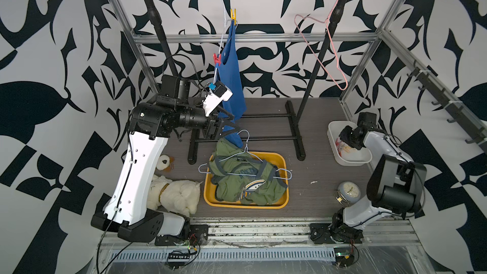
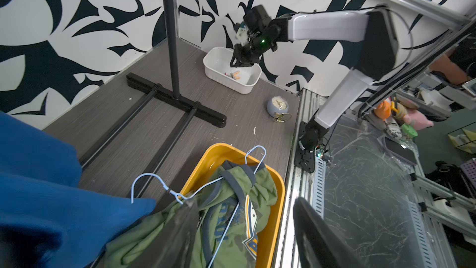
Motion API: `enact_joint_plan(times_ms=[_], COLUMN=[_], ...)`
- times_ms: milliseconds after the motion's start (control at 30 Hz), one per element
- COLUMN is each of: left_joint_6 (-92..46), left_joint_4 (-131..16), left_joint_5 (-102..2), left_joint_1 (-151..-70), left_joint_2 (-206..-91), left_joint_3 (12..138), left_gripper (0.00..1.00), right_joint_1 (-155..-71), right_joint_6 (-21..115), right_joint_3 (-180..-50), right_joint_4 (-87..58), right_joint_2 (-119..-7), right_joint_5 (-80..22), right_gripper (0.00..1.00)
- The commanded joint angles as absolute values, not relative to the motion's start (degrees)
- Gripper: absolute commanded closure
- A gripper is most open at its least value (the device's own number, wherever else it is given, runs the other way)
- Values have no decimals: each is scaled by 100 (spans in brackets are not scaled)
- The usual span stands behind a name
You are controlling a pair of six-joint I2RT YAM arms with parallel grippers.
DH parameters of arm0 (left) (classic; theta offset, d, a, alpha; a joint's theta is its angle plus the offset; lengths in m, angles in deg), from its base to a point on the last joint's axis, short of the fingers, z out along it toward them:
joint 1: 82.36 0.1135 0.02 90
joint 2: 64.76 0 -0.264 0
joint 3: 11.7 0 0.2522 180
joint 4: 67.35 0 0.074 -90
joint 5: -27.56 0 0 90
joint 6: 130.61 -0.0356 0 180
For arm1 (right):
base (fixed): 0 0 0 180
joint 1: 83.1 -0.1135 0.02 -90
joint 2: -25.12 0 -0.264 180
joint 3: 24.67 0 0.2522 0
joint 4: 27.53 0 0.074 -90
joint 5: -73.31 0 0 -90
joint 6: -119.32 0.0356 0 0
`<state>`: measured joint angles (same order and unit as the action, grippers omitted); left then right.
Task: Remove the clothespins securing tank tops to the hanger
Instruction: Place the clothespin in the storage box.
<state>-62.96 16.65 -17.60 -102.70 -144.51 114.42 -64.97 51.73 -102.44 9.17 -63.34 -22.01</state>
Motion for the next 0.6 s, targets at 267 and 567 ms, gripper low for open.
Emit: enact_joint_plan(times_ms=[267,567], left_joint_6=[-6918,-7095], left_joint_4=[2365,2566], left_joint_5=[-2374,-2575], left_joint_1=[-10308,-10303], left_joint_2=[-14274,-14076], left_joint_3=[11530,11301], left_gripper=[36,34], right_joint_1=[-9366,-10885], right_joint_6=[4900,4798], right_joint_3=[-10684,-10700], right_joint_4=[655,60], right_joint_2=[-5495,-6283], right_joint_5=[-5262,-5648], right_gripper=[75,65])
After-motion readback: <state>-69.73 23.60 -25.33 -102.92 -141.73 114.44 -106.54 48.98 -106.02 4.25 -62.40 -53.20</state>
